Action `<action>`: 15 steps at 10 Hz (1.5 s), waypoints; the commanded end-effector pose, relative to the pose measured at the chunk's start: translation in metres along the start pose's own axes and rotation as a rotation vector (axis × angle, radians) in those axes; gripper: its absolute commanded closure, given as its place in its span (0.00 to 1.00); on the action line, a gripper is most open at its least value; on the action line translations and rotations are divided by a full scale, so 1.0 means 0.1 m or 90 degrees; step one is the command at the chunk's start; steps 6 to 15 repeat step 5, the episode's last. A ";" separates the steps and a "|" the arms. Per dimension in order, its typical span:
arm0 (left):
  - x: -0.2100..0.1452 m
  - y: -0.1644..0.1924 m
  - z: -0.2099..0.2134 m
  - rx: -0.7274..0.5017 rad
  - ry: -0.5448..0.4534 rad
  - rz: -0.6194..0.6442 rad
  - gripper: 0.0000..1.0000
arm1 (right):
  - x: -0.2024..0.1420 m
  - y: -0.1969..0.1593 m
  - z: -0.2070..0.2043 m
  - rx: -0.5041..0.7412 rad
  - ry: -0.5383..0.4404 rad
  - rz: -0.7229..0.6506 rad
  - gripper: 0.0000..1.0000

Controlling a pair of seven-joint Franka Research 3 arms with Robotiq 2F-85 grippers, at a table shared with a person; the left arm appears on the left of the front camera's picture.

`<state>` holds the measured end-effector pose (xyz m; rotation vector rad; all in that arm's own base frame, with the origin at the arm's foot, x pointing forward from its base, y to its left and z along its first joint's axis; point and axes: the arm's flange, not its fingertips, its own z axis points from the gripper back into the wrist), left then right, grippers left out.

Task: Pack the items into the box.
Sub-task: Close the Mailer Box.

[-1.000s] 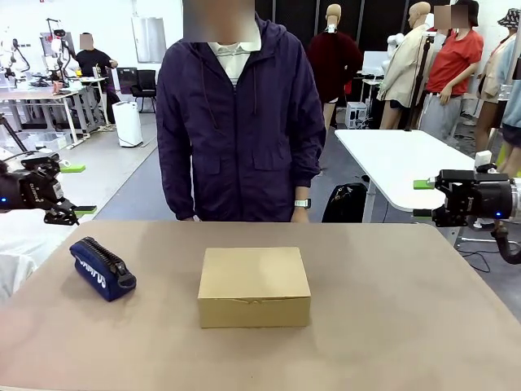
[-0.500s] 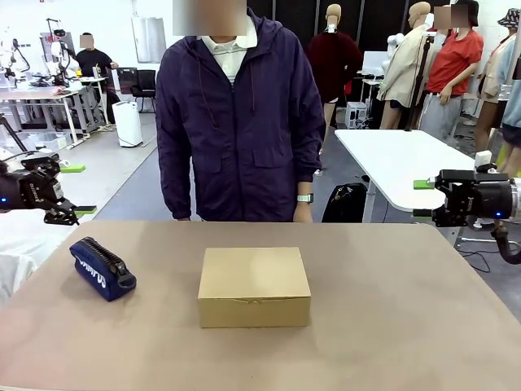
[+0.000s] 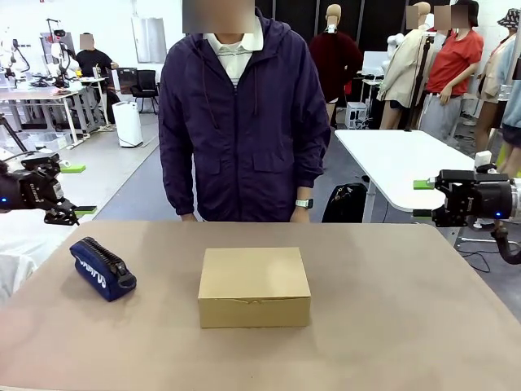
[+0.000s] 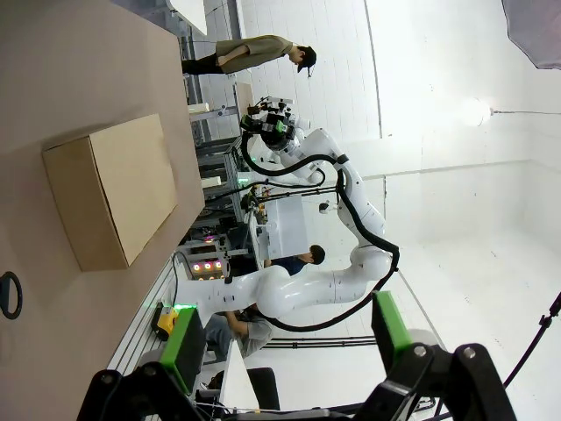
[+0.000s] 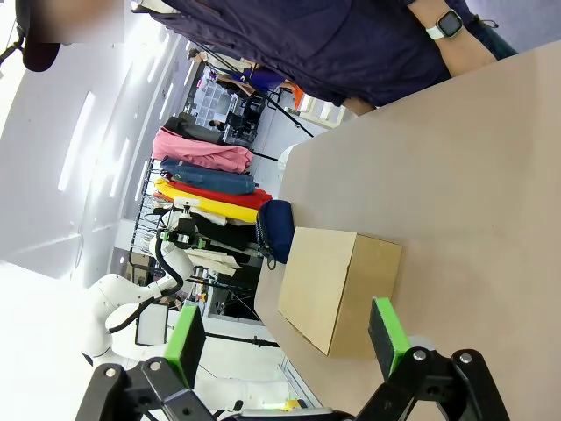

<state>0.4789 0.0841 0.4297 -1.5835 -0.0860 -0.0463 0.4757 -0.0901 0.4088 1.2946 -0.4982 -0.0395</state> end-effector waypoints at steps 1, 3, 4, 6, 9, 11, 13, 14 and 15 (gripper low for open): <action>-0.02 0.00 0.01 0.001 -0.003 -0.009 0.00 | 0.00 0.03 -0.01 -0.006 -0.006 0.014 0.00; -0.02 0.00 0.01 0.001 -0.003 -0.009 0.00 | 0.00 0.03 -0.01 -0.006 -0.006 0.014 0.00; -0.02 0.00 0.01 0.001 -0.003 -0.009 0.00 | 0.00 0.03 -0.01 -0.006 -0.006 0.014 0.00; -0.02 0.00 0.01 0.001 -0.003 -0.009 0.00 | 0.00 0.03 -0.01 -0.006 -0.006 0.014 0.00; -0.02 0.00 0.01 0.001 -0.003 -0.009 0.00 | 0.00 0.03 -0.01 -0.006 -0.006 0.014 0.00; -0.02 0.00 0.01 0.001 -0.003 -0.009 0.00 | 0.00 0.03 -0.01 -0.006 -0.006 0.014 0.00; -0.02 0.00 0.01 0.001 -0.003 -0.009 0.00 | 0.00 0.03 -0.01 -0.006 -0.006 0.014 0.00; -0.02 0.00 0.01 0.001 -0.003 -0.009 0.00 | 0.00 0.03 -0.01 -0.006 -0.006 0.014 0.00; -0.02 0.00 0.01 0.001 -0.003 -0.009 0.00 | 0.00 0.03 -0.01 -0.006 -0.006 0.014 0.00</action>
